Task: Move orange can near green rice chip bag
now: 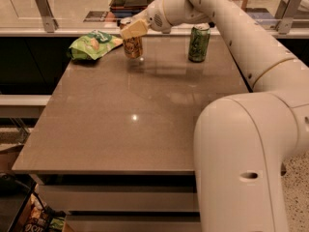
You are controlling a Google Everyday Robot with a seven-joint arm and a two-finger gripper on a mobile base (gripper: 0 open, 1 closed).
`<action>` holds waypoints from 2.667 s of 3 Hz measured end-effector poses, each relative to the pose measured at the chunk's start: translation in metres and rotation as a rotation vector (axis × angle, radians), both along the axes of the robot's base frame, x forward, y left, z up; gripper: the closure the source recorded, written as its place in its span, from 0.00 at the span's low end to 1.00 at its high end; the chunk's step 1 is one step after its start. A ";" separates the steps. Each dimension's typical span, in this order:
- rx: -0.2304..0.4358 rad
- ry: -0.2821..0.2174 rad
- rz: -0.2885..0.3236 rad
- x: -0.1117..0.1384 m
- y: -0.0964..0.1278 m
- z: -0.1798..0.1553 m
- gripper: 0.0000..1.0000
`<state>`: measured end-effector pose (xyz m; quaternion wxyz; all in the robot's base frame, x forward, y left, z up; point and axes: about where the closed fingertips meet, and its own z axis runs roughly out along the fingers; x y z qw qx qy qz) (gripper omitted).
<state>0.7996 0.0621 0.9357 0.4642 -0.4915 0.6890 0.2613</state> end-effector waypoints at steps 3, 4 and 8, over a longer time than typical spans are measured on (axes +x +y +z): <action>0.018 -0.012 0.026 0.025 0.044 -0.012 1.00; 0.028 -0.009 0.041 0.028 0.054 -0.015 1.00; 0.035 0.013 0.057 0.030 0.066 -0.027 0.62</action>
Offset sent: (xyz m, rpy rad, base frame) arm 0.0335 0.0409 -0.0063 0.0161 -0.0239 0.0134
